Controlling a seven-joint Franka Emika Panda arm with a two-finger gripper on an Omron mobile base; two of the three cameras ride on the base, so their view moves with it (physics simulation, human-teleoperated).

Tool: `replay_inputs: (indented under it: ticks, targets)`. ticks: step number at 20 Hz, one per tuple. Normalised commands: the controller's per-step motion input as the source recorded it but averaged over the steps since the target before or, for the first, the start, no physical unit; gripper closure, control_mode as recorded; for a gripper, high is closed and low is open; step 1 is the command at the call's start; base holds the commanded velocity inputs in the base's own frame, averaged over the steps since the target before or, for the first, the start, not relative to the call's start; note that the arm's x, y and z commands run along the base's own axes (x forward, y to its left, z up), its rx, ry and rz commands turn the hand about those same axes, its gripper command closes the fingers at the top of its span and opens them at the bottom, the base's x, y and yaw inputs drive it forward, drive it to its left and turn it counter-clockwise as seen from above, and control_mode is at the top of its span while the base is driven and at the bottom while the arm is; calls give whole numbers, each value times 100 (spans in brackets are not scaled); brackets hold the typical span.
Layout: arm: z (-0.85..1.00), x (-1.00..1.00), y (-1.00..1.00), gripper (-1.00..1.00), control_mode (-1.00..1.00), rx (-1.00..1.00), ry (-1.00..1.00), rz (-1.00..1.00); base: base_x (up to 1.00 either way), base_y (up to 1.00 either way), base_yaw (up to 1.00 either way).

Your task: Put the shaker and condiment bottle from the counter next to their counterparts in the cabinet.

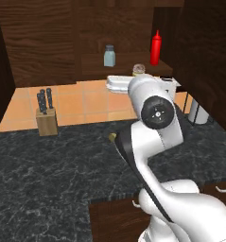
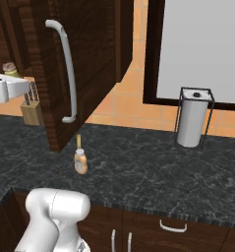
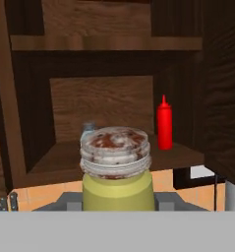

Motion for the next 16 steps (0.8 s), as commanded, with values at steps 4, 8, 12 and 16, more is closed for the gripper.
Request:
replay_inputs:
  ticks: [4, 8, 12, 16]
  targets:
    - [-2, 15, 19, 100, -100, -4, 14, 17, 0, 0, 0]
    - [17, 10, 0, 100, -100, 0, 0, 13, 0, 0, 0]
    - [16, 14, 0, 100, -100, 0, 0, 10, 0, 0, 0]
    - [6, 19, -10, 100, -100, 1, 3, 7, 0, 0, 0]
